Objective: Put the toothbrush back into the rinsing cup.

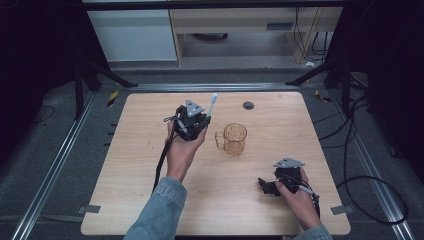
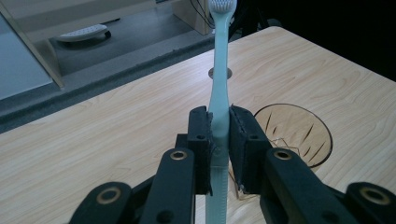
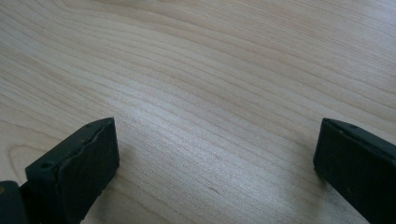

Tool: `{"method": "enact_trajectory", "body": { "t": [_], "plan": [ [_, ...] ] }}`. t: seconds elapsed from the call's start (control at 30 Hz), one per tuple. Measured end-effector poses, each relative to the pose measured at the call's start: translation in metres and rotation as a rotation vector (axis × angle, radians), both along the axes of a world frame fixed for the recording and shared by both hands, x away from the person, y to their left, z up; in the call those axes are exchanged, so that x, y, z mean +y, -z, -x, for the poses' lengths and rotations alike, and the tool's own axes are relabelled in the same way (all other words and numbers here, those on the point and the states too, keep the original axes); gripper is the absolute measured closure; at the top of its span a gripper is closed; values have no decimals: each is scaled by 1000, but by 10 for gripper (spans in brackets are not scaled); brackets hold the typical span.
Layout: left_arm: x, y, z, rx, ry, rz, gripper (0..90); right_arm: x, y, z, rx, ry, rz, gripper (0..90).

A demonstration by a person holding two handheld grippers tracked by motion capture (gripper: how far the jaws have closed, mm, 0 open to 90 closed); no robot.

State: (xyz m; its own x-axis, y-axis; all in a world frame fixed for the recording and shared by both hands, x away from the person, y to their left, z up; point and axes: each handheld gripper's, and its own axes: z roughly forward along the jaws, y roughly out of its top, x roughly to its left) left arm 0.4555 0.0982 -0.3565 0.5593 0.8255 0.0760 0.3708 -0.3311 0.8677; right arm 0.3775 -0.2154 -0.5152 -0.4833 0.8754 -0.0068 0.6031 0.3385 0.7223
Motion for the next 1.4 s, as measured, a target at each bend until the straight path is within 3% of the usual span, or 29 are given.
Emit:
{"method": "enact_trajectory", "body": {
  "t": [0.4, 0.57, 0.63, 1.4],
  "plan": [
    [-8, -2, -3, -59, 14, 26, 784, 0, 0, 0, 1, -5, -6, 4],
    [-11, -3, -8, -87, 17, 6, 784, -1, 0, 0, 0, -9, -6, 4],
    [-11, -3, -10, -97, 18, 20, 784, -1, 0, 0, 0, -8, -6, 4],
    [-18, -2, -14, -146, 1, 81, 785, -1, 0, 0, -1, -8, -3, 5]
  ]
}}
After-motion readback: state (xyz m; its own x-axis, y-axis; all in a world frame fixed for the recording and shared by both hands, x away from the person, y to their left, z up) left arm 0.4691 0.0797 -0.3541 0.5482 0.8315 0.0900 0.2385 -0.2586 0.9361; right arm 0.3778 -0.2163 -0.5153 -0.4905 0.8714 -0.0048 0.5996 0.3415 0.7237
